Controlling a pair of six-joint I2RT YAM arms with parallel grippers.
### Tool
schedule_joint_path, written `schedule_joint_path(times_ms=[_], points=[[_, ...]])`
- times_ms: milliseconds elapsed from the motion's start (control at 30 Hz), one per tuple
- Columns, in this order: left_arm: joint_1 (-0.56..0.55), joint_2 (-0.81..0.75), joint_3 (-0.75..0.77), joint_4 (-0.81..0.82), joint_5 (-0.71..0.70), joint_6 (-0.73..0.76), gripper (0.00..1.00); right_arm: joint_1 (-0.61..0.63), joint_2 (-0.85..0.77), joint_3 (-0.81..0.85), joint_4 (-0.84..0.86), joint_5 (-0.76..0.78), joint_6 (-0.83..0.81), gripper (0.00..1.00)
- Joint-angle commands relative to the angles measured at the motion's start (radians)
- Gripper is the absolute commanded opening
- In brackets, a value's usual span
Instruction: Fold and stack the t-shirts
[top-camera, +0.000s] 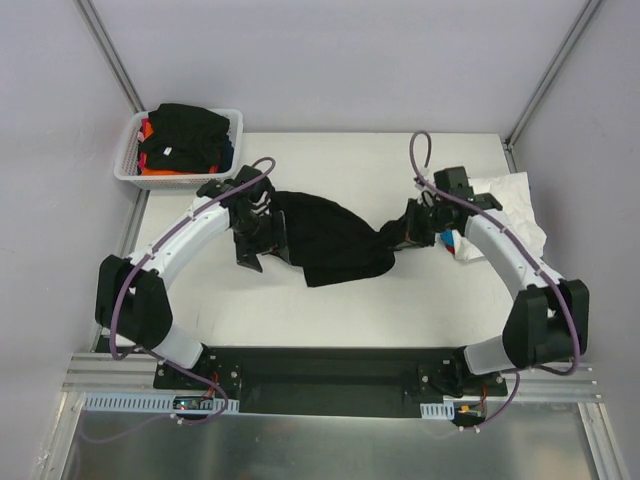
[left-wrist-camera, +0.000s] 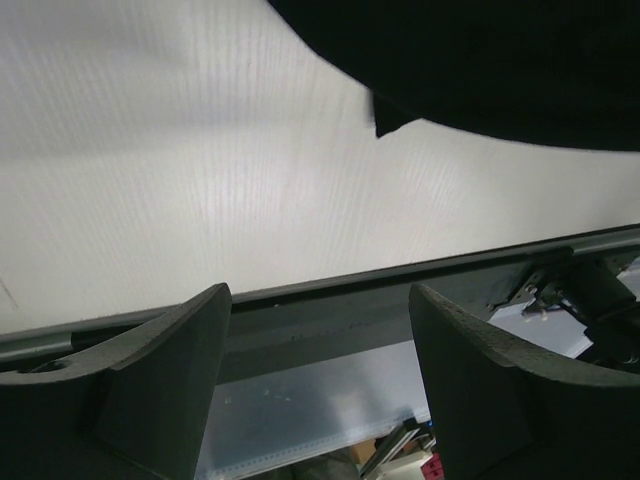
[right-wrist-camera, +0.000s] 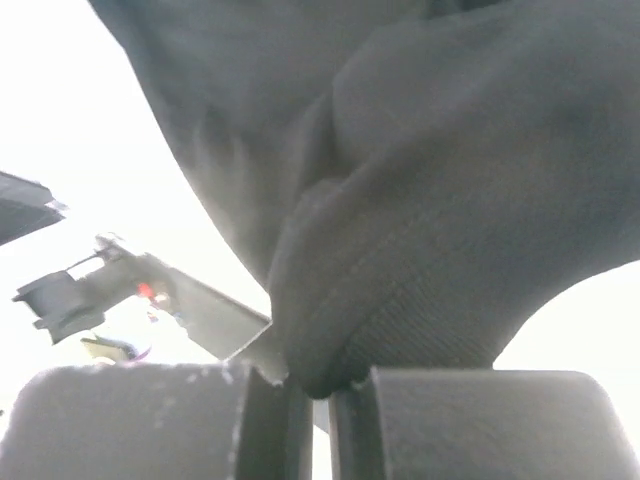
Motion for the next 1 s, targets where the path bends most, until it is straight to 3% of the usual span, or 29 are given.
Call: schedule_joint_path(times_ms=[0,200,367,500,800,867,900,967], points=[[-0.014,0.079,0.107,0.075,0.043,-0.018,0.72,-0.001,-0.094,0.215,-0.277,0.004,0.009,0.03],[-0.037,0.192,0.222,0.129,0.073,-0.009,0.72,-0.004,-0.126,0.408,-0.507,-0.010,0.008,0.03],[-0.058,0.252,0.277,0.155,0.087,-0.007,0.72,-0.004,-0.161,0.444,-0.717,-0.030,0.003,0.03],[-0.069,0.272,0.280,0.164,0.095,-0.015,0.72,-0.004,-0.248,0.312,-0.842,0.011,-0.040,0.02],[-0.089,0.259,0.207,0.167,0.106,0.004,0.72,-0.006,-0.475,-0.083,-0.888,0.135,-0.044,0.02],[-0.089,0.260,0.196,0.167,0.107,0.007,0.72,-0.004,-0.493,-0.128,-0.896,0.165,-0.054,0.08],[-0.087,0.265,0.196,0.164,0.106,0.007,0.72,-0.004,-0.500,-0.162,-0.897,0.174,-0.055,0.24],[-0.089,0.272,0.203,0.164,0.110,0.008,0.73,-0.003,-0.508,-0.174,-0.896,0.203,-0.057,0.45]])
